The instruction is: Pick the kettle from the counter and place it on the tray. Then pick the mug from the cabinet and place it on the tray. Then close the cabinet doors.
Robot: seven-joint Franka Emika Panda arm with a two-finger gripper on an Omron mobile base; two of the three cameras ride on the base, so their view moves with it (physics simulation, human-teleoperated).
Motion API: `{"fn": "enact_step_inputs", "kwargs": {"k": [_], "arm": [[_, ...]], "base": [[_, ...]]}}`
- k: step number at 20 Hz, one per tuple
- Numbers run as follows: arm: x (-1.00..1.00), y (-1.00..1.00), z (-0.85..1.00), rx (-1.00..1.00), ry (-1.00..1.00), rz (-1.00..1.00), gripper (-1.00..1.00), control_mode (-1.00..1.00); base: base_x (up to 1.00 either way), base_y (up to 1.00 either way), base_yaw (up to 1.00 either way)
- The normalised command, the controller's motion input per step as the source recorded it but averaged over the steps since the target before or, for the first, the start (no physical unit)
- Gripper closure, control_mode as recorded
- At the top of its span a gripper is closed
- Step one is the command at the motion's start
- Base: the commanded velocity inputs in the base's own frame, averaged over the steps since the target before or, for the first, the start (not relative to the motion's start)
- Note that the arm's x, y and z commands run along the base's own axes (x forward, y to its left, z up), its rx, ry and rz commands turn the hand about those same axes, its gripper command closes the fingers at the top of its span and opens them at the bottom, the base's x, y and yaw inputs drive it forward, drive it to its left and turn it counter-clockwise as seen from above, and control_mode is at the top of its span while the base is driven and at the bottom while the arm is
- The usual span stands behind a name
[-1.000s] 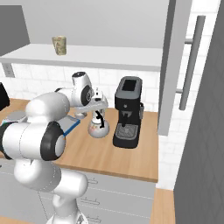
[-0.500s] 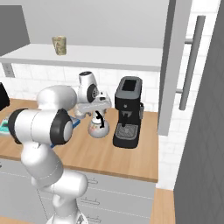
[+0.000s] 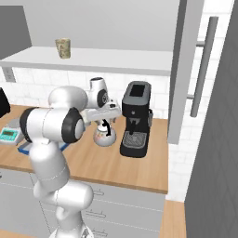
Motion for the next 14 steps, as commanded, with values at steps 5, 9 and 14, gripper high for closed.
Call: {"fn": "enact_step_inputs", "kwargs": {"k": [5,9,14], "arm": [[0.01,-0.01,-0.02,0.0,0.03,0.0,1.0,-1.0],[-0.05,0.05,0.0,0.0,-0.01,0.0,1.0,-1.0],[-0.34,0.28,0.0,0.0,-0.15,0.0,1.0,-1.0]], "base": [[0.0,0.0,0.0],[0.0,0.0,0.0],[0.0,0.0,0.0]]}}
